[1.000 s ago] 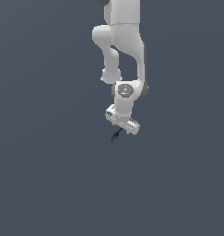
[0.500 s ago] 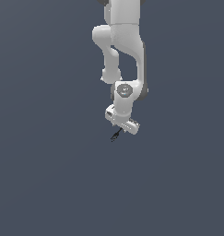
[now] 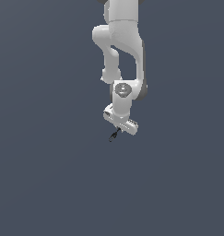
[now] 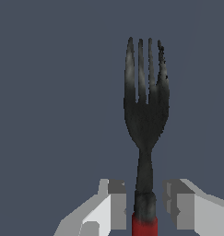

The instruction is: Pick up the object and move it to a goal position.

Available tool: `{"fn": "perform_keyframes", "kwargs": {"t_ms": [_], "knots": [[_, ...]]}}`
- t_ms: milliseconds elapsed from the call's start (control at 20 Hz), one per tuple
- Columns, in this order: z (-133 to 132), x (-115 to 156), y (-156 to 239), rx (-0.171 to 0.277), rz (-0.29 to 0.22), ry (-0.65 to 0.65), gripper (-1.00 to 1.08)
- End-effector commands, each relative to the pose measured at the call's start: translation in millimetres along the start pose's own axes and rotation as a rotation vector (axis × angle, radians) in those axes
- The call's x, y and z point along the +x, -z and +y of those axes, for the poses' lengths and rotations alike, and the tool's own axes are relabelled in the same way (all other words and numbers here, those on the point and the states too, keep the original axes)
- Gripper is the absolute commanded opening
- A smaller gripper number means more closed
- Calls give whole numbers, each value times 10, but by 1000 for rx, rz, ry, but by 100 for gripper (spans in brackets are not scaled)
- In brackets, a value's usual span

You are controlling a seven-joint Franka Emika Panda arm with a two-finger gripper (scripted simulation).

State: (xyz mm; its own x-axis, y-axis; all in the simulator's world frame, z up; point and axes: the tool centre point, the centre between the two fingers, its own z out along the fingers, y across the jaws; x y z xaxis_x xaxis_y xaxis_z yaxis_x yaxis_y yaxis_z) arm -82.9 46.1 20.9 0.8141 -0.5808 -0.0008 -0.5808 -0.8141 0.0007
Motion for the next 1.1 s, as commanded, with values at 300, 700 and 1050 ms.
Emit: {"fn": "perform_keyframes", "kwargs": {"t_ms": [300, 700, 1050], "knots": [[29, 444, 392, 0, 1, 0, -100], [55, 1054, 923, 0, 2, 1, -100], [67, 1545, 1341, 0, 2, 1, -100]]}}
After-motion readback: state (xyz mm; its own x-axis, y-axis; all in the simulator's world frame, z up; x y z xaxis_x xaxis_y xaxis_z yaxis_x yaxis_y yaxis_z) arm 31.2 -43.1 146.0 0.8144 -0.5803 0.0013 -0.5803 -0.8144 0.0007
